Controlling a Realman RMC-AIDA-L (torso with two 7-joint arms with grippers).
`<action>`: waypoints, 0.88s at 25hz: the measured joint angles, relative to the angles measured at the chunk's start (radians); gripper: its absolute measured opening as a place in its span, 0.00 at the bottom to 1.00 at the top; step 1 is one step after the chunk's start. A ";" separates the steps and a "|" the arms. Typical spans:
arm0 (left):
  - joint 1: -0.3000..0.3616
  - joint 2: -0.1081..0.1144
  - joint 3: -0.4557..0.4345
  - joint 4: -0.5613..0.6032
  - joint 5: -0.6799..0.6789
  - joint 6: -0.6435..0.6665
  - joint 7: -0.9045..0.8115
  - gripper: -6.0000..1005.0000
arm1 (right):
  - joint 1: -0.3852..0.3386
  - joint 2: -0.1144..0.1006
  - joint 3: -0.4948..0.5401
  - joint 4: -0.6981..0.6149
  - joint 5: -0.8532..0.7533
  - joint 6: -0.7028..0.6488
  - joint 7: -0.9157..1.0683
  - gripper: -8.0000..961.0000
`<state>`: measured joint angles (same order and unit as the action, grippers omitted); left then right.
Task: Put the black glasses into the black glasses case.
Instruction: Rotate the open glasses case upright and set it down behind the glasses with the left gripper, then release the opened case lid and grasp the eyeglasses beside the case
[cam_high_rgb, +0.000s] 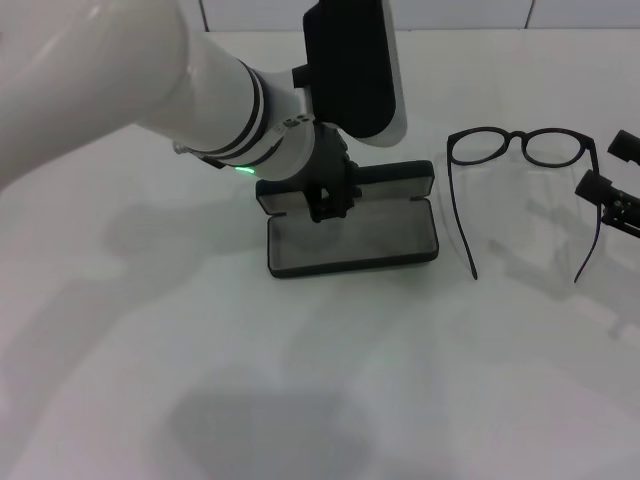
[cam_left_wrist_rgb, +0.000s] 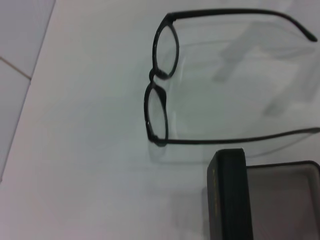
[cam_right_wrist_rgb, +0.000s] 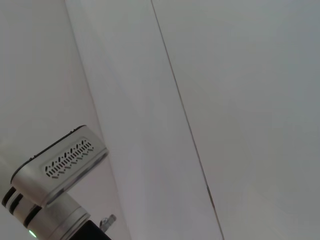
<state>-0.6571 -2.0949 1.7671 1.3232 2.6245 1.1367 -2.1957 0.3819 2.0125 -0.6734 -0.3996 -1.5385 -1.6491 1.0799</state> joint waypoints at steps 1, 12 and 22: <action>0.000 -0.001 0.000 0.000 0.002 0.000 -0.025 0.29 | 0.002 0.000 0.000 0.000 0.000 0.001 0.000 0.89; -0.003 -0.001 0.000 0.036 -0.007 0.026 -0.070 0.32 | 0.008 0.000 0.000 -0.001 0.000 0.019 0.000 0.89; 0.065 0.007 -0.405 0.113 -0.447 0.244 0.128 0.72 | 0.006 -0.001 0.000 -0.001 0.015 0.020 0.000 0.89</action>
<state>-0.5918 -2.0881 1.3621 1.4363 2.1772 1.3806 -2.0678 0.3875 2.0113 -0.6734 -0.4004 -1.5236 -1.6291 1.0799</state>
